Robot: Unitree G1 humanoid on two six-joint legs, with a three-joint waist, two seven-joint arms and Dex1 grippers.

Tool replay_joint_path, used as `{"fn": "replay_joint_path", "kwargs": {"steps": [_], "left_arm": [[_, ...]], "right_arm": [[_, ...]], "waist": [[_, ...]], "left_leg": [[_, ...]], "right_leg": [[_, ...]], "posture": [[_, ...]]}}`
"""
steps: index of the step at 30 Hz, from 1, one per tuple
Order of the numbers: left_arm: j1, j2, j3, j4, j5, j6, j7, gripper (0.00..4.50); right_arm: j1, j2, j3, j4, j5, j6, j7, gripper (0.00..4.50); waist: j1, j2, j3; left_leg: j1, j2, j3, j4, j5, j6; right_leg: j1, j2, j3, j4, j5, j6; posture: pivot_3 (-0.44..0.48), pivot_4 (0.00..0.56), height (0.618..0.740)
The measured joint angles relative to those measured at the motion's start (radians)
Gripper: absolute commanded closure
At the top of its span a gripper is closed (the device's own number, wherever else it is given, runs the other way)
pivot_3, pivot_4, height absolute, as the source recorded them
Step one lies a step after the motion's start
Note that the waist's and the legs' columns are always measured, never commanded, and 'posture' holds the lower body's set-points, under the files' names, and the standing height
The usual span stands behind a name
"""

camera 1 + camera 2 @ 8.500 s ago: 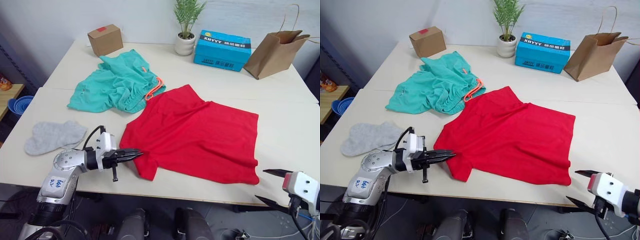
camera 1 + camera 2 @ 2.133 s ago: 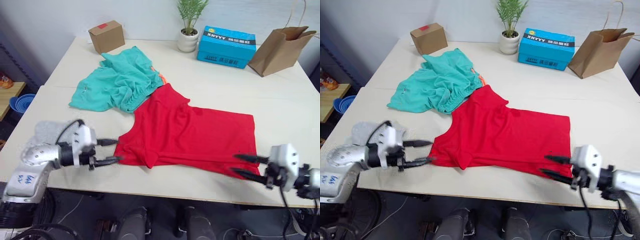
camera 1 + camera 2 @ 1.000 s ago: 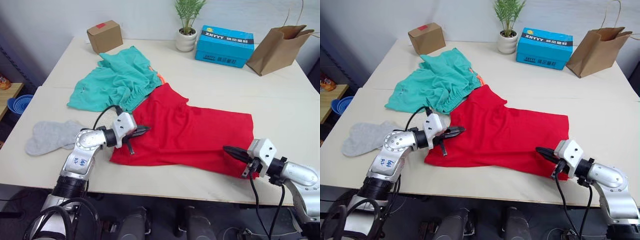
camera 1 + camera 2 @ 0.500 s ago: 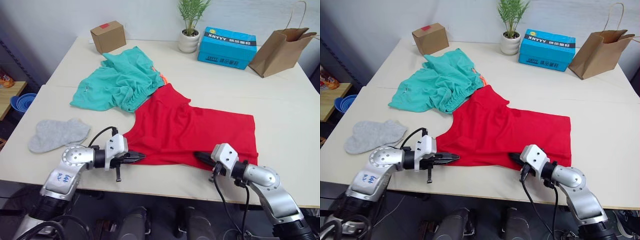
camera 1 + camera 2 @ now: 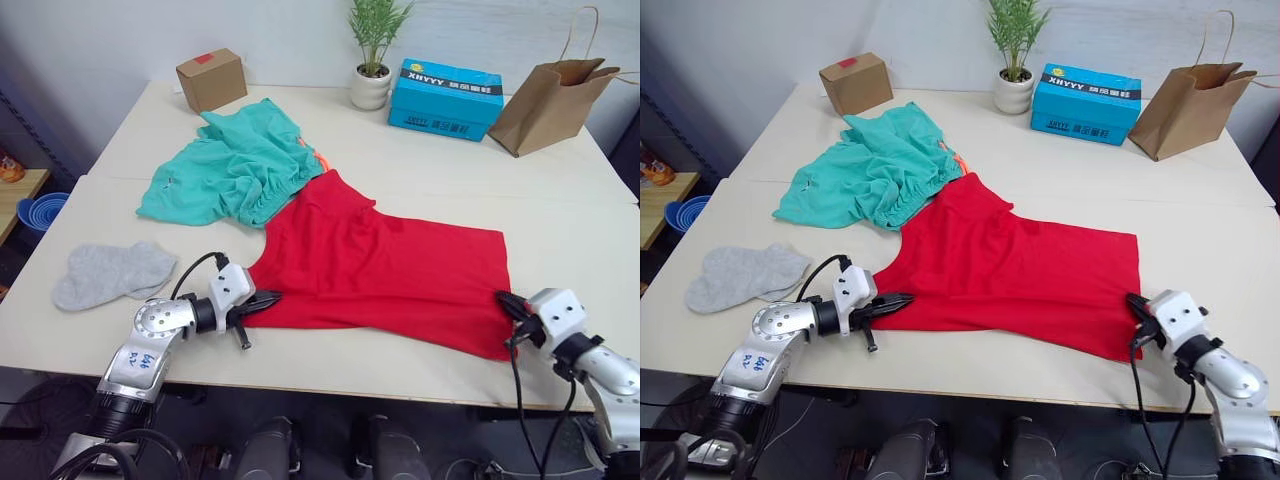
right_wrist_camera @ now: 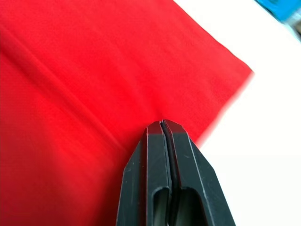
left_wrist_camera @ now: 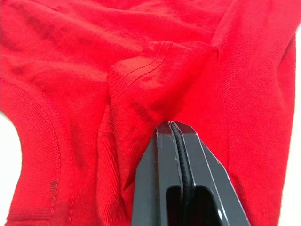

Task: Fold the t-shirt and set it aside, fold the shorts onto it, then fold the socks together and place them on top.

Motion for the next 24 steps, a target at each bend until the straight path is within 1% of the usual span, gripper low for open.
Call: {"fn": "replay_joint_path", "kwargs": {"steps": [2,4,5,8,10,12,13,15,16,18,21,24], "left_arm": [[0.007,-0.007,0.025,-0.002,-0.038,0.005,-0.012,4.48],[0.017,-0.008,0.069,-0.042,-0.125,0.042,-0.053,4.48],[0.016,-0.004,0.082,-0.076,-0.160,0.061,-0.072,4.48],[0.005,0.022,0.090,-0.144,-0.203,0.097,-0.103,4.48],[0.005,0.022,0.078,-0.149,-0.192,0.103,-0.102,4.48],[0.010,0.019,0.047,-0.133,-0.149,0.092,-0.088,4.48],[0.019,0.015,0.034,-0.119,-0.128,0.090,-0.079,4.48],[0.039,0.000,0.021,-0.096,-0.087,0.083,-0.045,4.48],[0.042,-0.003,0.015,-0.082,-0.074,0.083,-0.032,4.48],[0.059,0.007,0.013,-0.085,-0.054,0.092,-0.012,4.48],[0.084,0.055,0.017,-0.125,-0.038,0.103,-0.004,4.48],[0.097,0.057,0.029,-0.118,-0.035,0.076,0.006,4.48]], "right_arm": [[0.007,0.001,-0.030,0.009,0.035,0.000,0.008,4.50],[0.022,0.012,-0.037,-0.092,0.134,0.038,0.061,4.50],[0.030,0.012,-0.031,-0.171,0.182,0.066,0.094,4.50],[0.072,0.001,0.039,-0.396,0.251,0.142,0.173,4.50],[0.103,-0.002,0.132,-0.459,0.203,0.144,0.210,4.50],[0.128,0.009,0.222,-0.440,0.117,0.122,0.221,4.50],[0.129,0.031,0.249,-0.421,0.090,0.119,0.213,4.50],[0.115,0.070,0.251,-0.393,0.083,0.106,0.176,4.50],[0.110,0.070,0.248,-0.379,0.079,0.095,0.169,4.50],[0.129,0.067,0.203,-0.337,0.091,0.063,0.175,4.50],[0.184,0.047,0.095,-0.269,0.172,0.054,0.207,4.50],[0.202,0.042,0.003,-0.199,0.231,0.083,0.211,4.50]], "waist": [[-0.001,0.001,0.000],[-0.008,0.001,0.001],[-0.011,0.002,0.001],[-0.012,0.002,0.001],[-0.009,0.002,0.001],[-0.001,0.002,0.001],[0.002,0.002,0.001],[0.002,0.002,0.001],[0.002,0.002,0.001],[0.006,0.001,0.000],[0.006,0.001,0.000],[0.002,0.002,-0.001]], "left_leg": [[-0.001,0.000,0.000,0.000,0.000,0.000],[-0.002,0.001,0.000,0.000,0.001,-0.001],[-0.002,0.001,0.000,0.000,0.001,-0.001],[-0.001,0.002,-0.001,-0.001,0.001,-0.002],[-0.001,0.002,-0.001,-0.001,0.000,-0.003],[-0.002,0.001,0.000,-0.001,0.000,-0.002],[-0.003,0.000,0.000,0.000,0.000,-0.002],[-0.002,0.000,0.000,0.000,0.000,-0.001],[-0.003,0.000,0.000,0.001,0.000,-0.001],[-0.002,0.001,0.000,0.000,-0.001,-0.001],[-0.001,0.001,0.000,-0.002,-0.001,-0.001],[0.000,0.001,0.000,-0.002,-0.003,0.003]], "right_leg": [[-0.001,0.000,0.000,0.000,0.000,0.000],[-0.003,0.001,0.000,0.001,0.000,0.000],[-0.003,0.001,0.000,0.001,0.000,-0.001],[-0.001,0.001,-0.001,0.001,-0.001,-0.001],[-0.001,0.001,-0.001,0.000,-0.001,-0.001],[-0.002,0.001,-0.001,0.000,-0.001,-0.001],[-0.003,0.001,0.000,0.000,-0.001,-0.001],[-0.002,0.001,0.000,0.000,-0.001,-0.001],[-0.002,0.001,0.000,0.000,-0.001,-0.001],[-0.002,0.001,0.000,-0.001,-0.001,-0.001],[-0.001,0.001,0.000,-0.002,-0.001,-0.001],[0.000,0.001,0.001,-0.002,-0.001,-0.001]], "posture": [[0.000,0.150,0.740],[0.000,0.150,0.740],[0.000,0.150,0.740],[0.000,0.150,0.740],[0.000,0.150,0.740],[0.000,0.150,0.740],[0.000,0.150,0.740],[0.000,0.150,0.740],[0.000,0.150,0.740],[0.000,0.150,0.740],[0.000,0.150,0.740],[0.000,0.150,0.740]]}}
